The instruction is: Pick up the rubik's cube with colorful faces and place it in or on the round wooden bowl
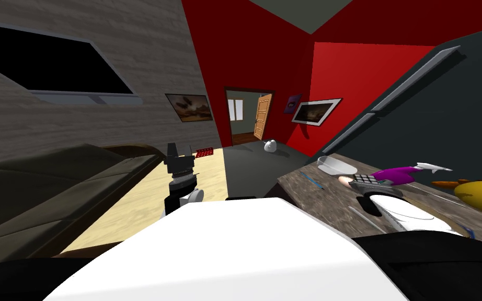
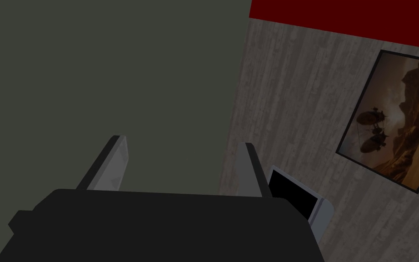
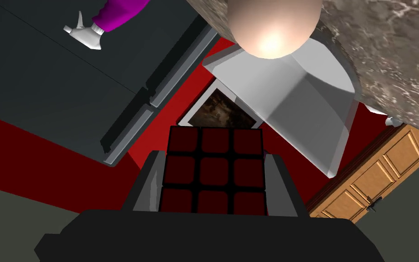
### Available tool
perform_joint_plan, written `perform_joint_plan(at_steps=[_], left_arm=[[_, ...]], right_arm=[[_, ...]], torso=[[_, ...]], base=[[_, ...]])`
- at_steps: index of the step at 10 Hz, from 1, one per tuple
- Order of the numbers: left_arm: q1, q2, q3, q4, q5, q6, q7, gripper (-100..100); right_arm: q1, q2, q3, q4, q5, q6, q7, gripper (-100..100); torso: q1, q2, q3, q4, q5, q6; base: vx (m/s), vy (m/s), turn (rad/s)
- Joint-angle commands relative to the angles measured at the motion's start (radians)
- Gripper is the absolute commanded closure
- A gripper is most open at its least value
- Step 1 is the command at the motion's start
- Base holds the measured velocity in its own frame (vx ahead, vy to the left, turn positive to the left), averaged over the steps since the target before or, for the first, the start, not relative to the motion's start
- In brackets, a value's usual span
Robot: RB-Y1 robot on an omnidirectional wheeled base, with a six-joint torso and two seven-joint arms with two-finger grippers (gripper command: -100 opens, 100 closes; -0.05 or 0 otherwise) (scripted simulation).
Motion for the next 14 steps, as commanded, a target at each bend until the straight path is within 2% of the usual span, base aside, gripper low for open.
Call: perform_joint_plan(at_steps=[1,2,3,4,5,7,9,10,12,13,14], left_arm=[[0.000,0.000,0.000,0.000,0.000,0.000,0.000,0],[0.000,0.000,0.000,0.000,0.000,0.000,0.000,0],[0.000,0.000,0.000,0.000,0.000,0.000,0.000,0],[0.000,0.000,0.000,0.000,0.000,0.000,0.000,0],[0.000,0.000,0.000,0.000,0.000,0.000,0.000,0],[0.000,0.000,0.000,0.000,0.000,0.000,0.000,0],[0.000,0.000,0.000,0.000,0.000,0.000,0.000,0],[0.000,0.000,0.000,0.000,0.000,0.000,0.000,0],[0.000,0.000,0.000,0.000,0.000,0.000,0.000,0],[0.000,0.000,0.000,0.000,0.000,0.000,0.000,0],[0.000,0.000,0.000,0.000,0.000,0.000,0.000,0]], right_arm=[[-0.050,0.007,0.019,0.018,0.006,0.050,-0.011,100],[-0.050,0.007,0.019,0.018,0.006,0.052,-0.011,100],[-0.086,0.013,0.037,0.030,0.007,0.091,-0.020,100],[-0.086,0.013,0.037,0.030,0.007,0.096,-0.020,100],[-0.120,0.019,0.055,0.041,0.007,0.136,-0.028,100],[-0.120,0.019,0.055,0.041,0.007,0.137,-0.028,100],[-0.182,0.031,0.090,0.060,0.006,0.207,-0.044,100],[-0.182,0.031,0.090,0.060,0.006,0.214,-0.044,100],[-0.234,0.044,0.123,0.077,0.004,0.276,-0.058,100],[-0.234,0.044,0.123,0.077,0.004,0.280,-0.058,100],[-0.256,0.050,0.138,0.084,0.002,0.308,-0.064,100]], torso=[[0.000,0.000,0.000,0.000,0.000,0.000],[0.000,0.000,0.000,0.000,0.000,0.000],[0.001,0.000,0.000,0.000,0.000,0.000],[0.000,0.001,0.001,0.000,0.000,0.000],[0.000,0.001,0.000,0.000,0.000,-0.001],[0.000,0.001,0.001,0.000,0.000,-0.001],[0.002,-0.001,0.000,0.000,0.000,-0.001],[0.000,0.001,0.001,0.000,0.001,-0.001],[-0.001,0.002,0.001,0.000,0.000,0.000],[-0.002,0.003,0.002,0.000,0.001,0.000],[0.000,0.002,0.001,0.000,0.001,-0.001]], base=[[-0.046,-0.047,-0.063],[-0.036,-0.040,-0.031],[-0.045,-0.051,-0.073],[-0.037,-0.047,-0.029],[-0.045,-0.062,-0.061],[-0.029,-0.029,-0.012],[-0.048,-0.046,-0.074],[-0.059,-0.063,-0.032],[-0.072,-0.081,-0.067],[-0.056,-0.065,-0.021],[-0.048,-0.061,-0.056]])
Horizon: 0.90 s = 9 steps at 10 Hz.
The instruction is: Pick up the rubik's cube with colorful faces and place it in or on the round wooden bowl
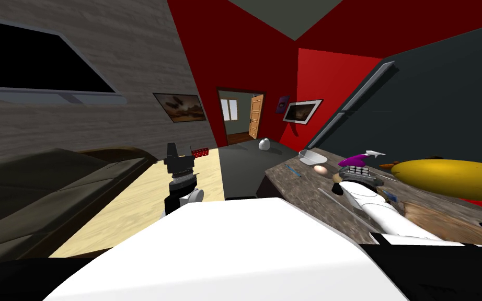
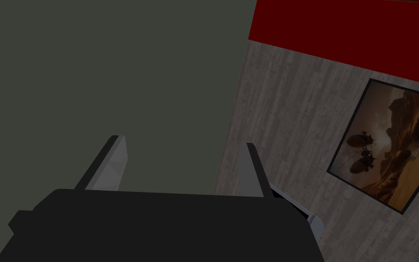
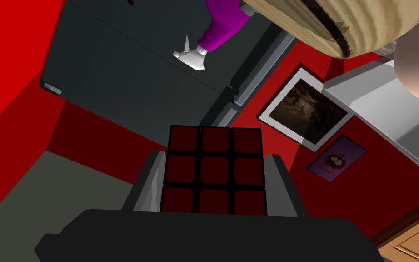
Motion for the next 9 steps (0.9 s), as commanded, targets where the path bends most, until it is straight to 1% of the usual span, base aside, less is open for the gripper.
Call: perform_joint_plan(at_steps=[1,5,6,7,9], left_arm=[[0.000,0.000,0.000,0.000,0.000,0.000,0.000,0],[0.000,0.000,0.000,0.000,0.000,0.000,0.000,0],[0.000,0.000,0.000,0.000,0.000,0.000,0.000,0],[0.000,0.000,0.000,0.000,0.000,0.000,0.000,0],[0.000,0.000,0.000,0.000,0.000,0.000,0.000,0]], right_arm=[[-0.030,0.009,0.021,0.007,-0.005,0.043,-0.005,100],[-0.087,0.029,0.066,0.024,-0.010,0.116,-0.021,100],[-0.078,0.025,0.058,0.022,-0.010,0.103,-0.018,100],[-0.079,0.025,0.058,0.022,-0.011,0.108,-0.019,-100],[-0.078,0.025,0.058,0.023,-0.011,0.108,-0.019,-100]], torso=[[0.000,0.000,0.000,0.000,0.000,0.000],[0.000,0.001,0.000,0.000,0.000,0.000],[0.000,0.001,0.001,0.000,0.000,0.000],[0.002,-0.001,-0.001,-0.001,0.000,-0.001],[0.005,-0.004,-0.002,-0.001,0.001,-0.002]], base=[[-0.073,-0.075,-0.063],[-0.071,-0.075,-0.047],[-0.032,-0.031,-0.009],[-0.006,-0.006,-0.003],[0.000,0.000,0.000]])
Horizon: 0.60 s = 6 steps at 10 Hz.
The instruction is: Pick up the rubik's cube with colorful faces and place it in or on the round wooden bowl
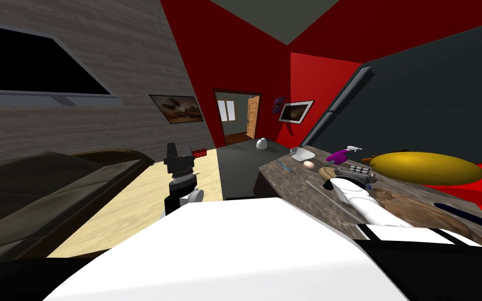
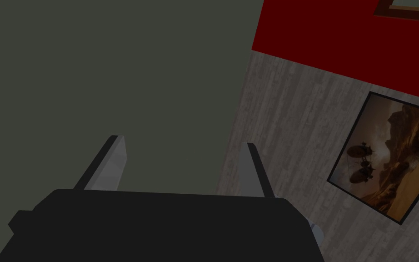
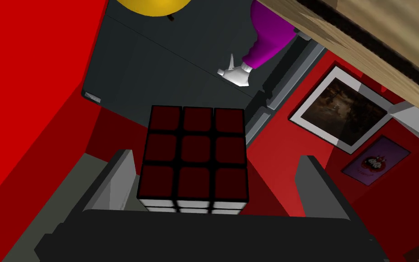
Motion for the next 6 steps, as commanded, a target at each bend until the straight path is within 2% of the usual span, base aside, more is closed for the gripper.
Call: perform_joint_plan(at_steps=[1,2,3,4,6], left_arm=[[0.000,0.000,0.000,0.000,0.000,0.000,0.000,0],[0.000,0.000,0.000,0.000,0.000,0.000,0.000,0],[0.000,0.000,0.000,0.000,0.000,0.000,0.000,0],[0.000,0.000,0.000,0.000,0.000,0.000,0.000,0],[0.000,0.000,0.000,0.000,0.000,0.000,0.000,0]], right_arm=[[0.000,0.000,0.000,0.000,0.000,0.000,0.000,-100],[0.000,0.000,0.000,0.000,0.000,0.000,0.000,-100],[0.000,0.000,0.000,0.000,0.000,0.000,0.000,0],[-0.004,-0.033,-0.010,0.011,-0.024,-0.036,0.010,-100],[-0.007,-0.065,-0.020,0.022,-0.049,-0.071,0.020,-100]], torso=[[0.000,0.000,0.000,0.000,0.000,0.000],[0.000,0.000,0.000,0.000,0.000,0.000],[0.000,0.000,0.000,0.000,0.000,0.000],[0.000,-0.001,0.000,0.000,0.000,-0.001],[0.004,-0.001,-0.001,0.000,0.001,-0.001]], base=[[0.000,0.000,0.000],[0.000,0.000,0.000],[0.000,0.000,0.000],[0.010,0.029,-0.035],[0.011,0.056,-0.035]])
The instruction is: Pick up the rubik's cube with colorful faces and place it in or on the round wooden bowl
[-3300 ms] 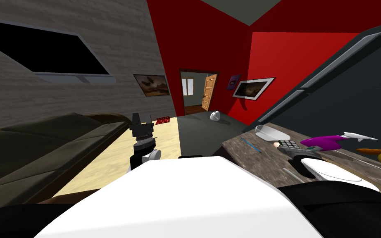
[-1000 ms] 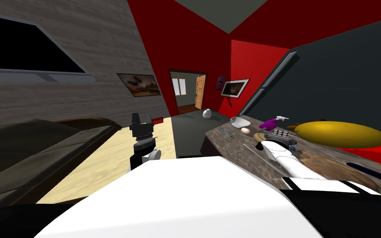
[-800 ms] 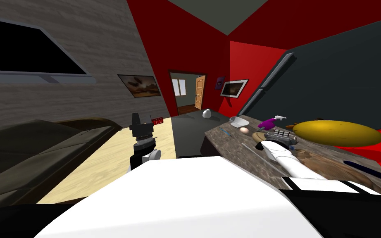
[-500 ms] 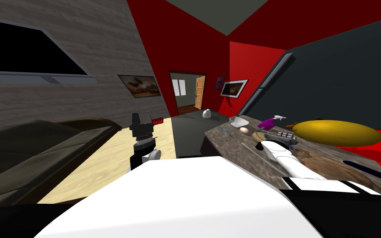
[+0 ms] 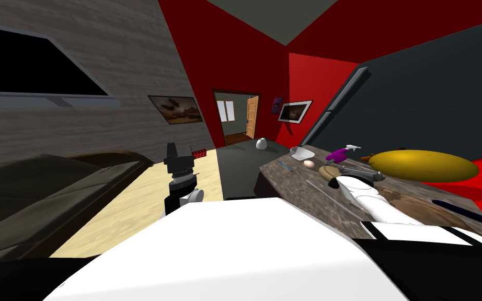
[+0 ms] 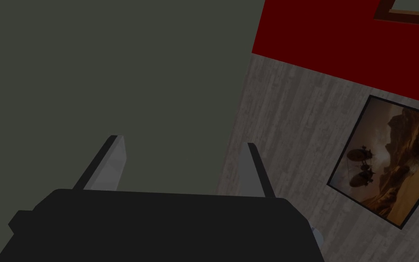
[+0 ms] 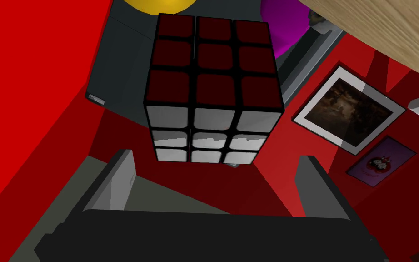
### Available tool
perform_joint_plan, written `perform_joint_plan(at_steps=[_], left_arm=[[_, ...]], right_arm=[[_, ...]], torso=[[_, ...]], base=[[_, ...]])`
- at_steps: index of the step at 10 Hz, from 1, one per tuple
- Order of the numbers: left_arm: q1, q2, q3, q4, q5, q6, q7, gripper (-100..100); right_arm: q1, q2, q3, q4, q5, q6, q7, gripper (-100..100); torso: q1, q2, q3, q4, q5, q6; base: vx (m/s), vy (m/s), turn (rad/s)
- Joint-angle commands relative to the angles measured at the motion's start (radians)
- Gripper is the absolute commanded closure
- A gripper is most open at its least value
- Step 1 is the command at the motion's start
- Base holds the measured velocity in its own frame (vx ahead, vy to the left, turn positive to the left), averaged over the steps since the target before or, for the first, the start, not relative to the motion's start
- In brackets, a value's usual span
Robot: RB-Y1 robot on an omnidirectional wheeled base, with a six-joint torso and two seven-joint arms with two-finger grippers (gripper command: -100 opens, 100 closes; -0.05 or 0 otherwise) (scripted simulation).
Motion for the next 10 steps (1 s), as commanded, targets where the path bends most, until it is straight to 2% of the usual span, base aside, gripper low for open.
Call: perform_joint_plan(at_steps=[1,3,4,5,10], left_arm=[[0.000,0.000,0.000,0.000,0.000,0.000,0.000,0],[0.000,0.000,0.000,0.000,0.000,0.000,0.000,0],[0.000,0.000,0.000,0.000,0.000,0.000,0.000,0],[0.000,0.000,0.000,0.000,0.000,0.000,0.000,0],[0.000,0.000,0.000,0.000,0.000,0.000,0.000,0]], right_arm=[[0.009,-0.026,-0.013,-0.005,-0.028,-0.028,0.017,-100],[0.005,-0.058,-0.023,0.006,-0.052,-0.064,0.027,-100],[0.017,-0.049,-0.026,-0.015,-0.060,-0.048,0.042,-100],[0.017,-0.050,-0.027,-0.013,-0.059,-0.052,0.040,0],[0.017,-0.050,-0.027,-0.014,-0.059,-0.051,0.040,0]], torso=[[0.000,0.000,0.000,0.000,0.000,0.000],[0.000,0.000,0.000,0.000,0.000,0.000],[-0.001,0.000,0.000,0.000,0.000,0.000],[-0.002,0.000,0.000,0.000,-0.001,0.000],[-0.004,0.000,0.000,0.000,-0.001,0.000]], base=[[0.009,0.046,-0.023],[0.007,0.044,-0.027],[0.002,0.017,-0.007],[0.000,0.000,0.000],[0.000,0.000,0.000]])
